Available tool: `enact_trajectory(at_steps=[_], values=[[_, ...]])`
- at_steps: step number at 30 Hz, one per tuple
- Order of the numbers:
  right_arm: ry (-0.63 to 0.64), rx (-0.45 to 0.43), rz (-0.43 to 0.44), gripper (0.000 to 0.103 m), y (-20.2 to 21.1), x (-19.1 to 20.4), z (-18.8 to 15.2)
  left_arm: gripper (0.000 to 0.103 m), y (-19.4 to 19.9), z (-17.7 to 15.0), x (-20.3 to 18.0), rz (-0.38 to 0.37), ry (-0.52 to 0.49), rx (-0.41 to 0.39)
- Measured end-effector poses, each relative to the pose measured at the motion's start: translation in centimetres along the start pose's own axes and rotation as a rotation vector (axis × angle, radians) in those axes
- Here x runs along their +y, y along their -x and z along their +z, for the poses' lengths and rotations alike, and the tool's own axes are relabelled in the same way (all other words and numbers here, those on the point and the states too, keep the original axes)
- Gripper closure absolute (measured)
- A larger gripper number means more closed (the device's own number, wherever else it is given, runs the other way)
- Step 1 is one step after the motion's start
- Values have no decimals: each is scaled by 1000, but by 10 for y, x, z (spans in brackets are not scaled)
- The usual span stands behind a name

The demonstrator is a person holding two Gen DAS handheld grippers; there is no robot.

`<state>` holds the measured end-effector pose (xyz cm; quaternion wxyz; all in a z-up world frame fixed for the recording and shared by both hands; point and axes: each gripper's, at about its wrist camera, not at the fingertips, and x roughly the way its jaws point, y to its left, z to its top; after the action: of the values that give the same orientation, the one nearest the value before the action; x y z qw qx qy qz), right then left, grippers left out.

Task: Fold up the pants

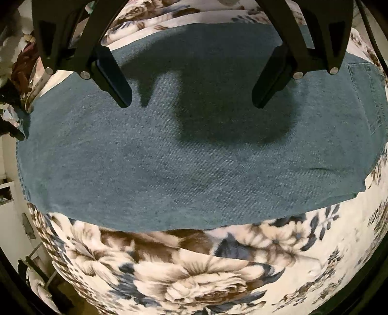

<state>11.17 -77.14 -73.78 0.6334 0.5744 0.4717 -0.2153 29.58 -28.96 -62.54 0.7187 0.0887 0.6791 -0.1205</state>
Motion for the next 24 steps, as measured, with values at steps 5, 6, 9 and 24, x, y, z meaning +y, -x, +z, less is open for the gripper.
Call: enact_trajectory(at_steps=[5,6,9,24], values=[[69,-126,-84,97,13,21,-13,2,-1,-2,17,-9,15,2],[86,-149,-87,97,20,26,-19,2,0,-5,18,-10,12,-1],[101,-203,-101,97,43,34,-34,2,6,-10,20,-20,-2,-14],[-1,-71,-42,85,5,-19,-17,2,-21,-17,23,-36,5,48]])
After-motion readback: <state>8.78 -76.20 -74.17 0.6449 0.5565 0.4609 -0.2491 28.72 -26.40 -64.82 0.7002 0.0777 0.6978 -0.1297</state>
